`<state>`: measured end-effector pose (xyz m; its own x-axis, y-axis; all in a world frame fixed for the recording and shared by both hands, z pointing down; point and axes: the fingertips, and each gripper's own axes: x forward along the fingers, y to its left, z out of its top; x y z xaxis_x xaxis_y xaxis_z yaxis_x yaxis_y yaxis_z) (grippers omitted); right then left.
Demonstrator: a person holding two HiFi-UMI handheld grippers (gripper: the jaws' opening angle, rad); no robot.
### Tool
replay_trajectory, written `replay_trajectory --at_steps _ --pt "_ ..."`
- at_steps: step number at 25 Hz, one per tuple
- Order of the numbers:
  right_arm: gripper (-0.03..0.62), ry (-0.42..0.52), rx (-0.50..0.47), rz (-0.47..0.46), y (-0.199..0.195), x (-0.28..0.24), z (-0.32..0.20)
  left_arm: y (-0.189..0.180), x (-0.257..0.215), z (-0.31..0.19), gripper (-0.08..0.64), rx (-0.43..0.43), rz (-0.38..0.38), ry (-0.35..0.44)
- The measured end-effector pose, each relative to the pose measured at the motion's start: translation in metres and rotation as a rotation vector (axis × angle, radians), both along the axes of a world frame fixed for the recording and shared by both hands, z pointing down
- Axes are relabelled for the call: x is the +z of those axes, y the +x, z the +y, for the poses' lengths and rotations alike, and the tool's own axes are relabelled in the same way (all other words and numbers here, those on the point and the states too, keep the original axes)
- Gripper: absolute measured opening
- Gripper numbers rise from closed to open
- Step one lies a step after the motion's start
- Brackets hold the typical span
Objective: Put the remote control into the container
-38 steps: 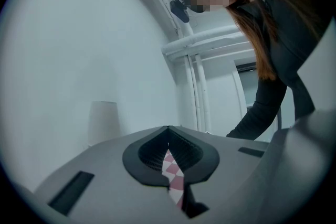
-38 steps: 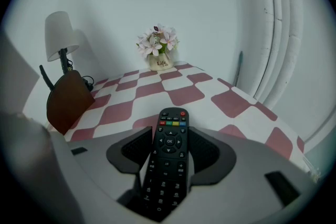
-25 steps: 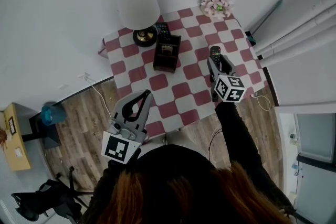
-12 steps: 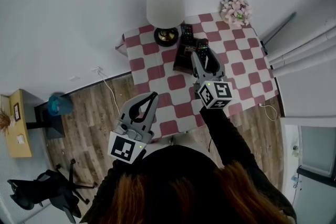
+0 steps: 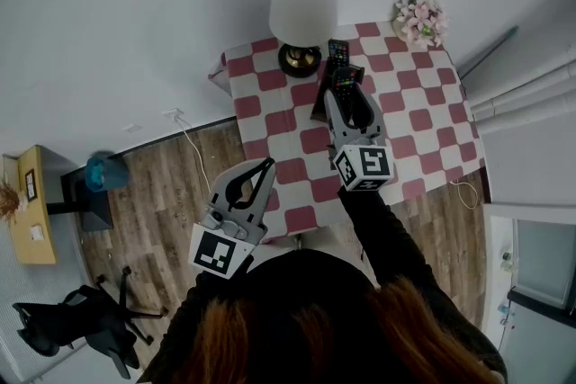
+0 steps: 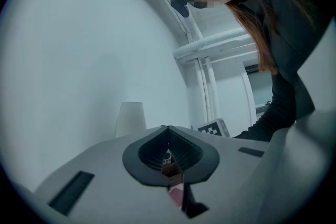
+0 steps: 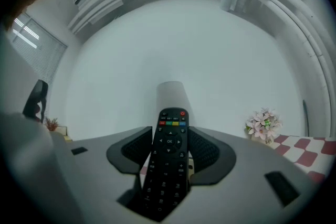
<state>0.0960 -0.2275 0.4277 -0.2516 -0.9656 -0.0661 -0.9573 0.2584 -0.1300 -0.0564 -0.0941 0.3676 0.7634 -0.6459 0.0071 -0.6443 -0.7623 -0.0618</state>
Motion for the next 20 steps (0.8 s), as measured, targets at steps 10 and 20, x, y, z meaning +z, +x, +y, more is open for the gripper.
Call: replay_trajectory --at_steps 10,20 --pt "0.222 0.11 -0.149 -0.088 -0.04 -0.096 0.06 0.041 0.021 -0.022 0.011 0.126 0.025 -0.115" --pt "0.222 0.123 -0.171 -0.052 -0.036 -0.109 0.077 0.09 0.014 -0.014 0.11 0.319 0.032 -0.138"
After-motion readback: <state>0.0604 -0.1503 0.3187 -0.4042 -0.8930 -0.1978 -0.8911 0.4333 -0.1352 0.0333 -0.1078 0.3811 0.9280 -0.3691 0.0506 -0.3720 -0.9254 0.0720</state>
